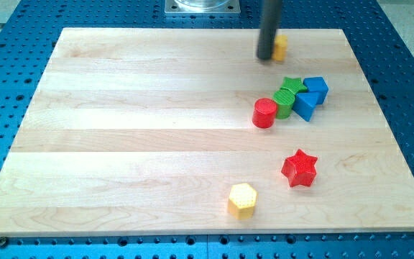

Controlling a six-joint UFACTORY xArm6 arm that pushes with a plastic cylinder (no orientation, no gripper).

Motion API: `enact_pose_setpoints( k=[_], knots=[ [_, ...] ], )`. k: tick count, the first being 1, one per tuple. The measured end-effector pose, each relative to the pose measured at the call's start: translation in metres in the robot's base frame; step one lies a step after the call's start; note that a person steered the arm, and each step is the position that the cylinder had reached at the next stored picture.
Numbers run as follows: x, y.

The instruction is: Push the red star slightly downwards

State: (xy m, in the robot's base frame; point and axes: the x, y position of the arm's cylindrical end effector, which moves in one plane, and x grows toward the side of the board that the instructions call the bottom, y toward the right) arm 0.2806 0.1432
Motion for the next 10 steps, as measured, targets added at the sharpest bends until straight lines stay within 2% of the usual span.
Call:
enact_pose_setpoints(
  k=[1, 2, 4, 5, 6, 8, 9, 10],
  knots=[
    [0.006, 0.027],
    [-0.003, 0.026],
    [0.0, -0.016],
    [0.052, -0.037],
    [0.128, -0.072],
    [0.171, -0.1],
    [0.215, -0.056],
    [0.242, -0.025]
  ],
)
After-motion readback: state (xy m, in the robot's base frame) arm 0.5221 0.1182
